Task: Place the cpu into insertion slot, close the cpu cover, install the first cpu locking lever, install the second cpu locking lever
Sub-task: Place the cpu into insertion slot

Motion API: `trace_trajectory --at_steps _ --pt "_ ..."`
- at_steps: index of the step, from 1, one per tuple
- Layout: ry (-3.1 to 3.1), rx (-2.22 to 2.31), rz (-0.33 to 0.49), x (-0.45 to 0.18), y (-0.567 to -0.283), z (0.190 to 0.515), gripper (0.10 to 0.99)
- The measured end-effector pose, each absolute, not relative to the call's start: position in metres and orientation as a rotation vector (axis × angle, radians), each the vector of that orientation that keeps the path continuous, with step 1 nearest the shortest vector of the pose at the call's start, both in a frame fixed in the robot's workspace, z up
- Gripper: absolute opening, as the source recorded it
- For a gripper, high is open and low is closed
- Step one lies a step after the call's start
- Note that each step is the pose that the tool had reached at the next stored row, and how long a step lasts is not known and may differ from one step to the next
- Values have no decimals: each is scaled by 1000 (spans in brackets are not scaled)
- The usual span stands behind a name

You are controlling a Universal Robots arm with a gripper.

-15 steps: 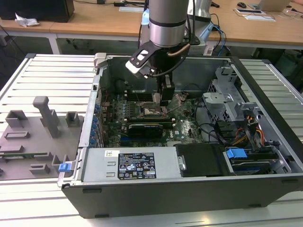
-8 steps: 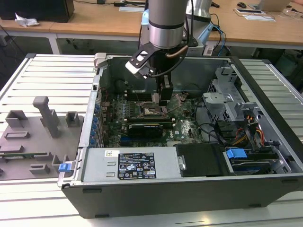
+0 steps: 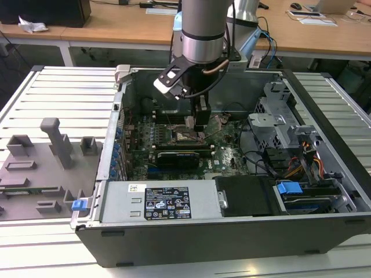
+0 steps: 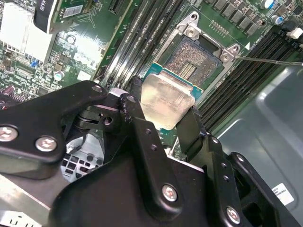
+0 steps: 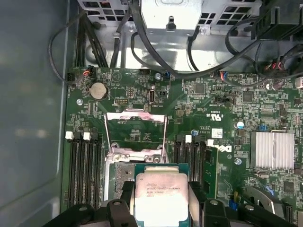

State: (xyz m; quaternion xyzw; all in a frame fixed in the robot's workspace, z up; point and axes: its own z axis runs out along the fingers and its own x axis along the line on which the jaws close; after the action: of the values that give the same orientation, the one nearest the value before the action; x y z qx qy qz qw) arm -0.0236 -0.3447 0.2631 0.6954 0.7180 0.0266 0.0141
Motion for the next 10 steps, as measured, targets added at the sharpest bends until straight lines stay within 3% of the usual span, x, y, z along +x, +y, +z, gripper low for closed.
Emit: trace_trajectory --at_steps 10 --pt "2233 2168 83 -26 -333 252 537"
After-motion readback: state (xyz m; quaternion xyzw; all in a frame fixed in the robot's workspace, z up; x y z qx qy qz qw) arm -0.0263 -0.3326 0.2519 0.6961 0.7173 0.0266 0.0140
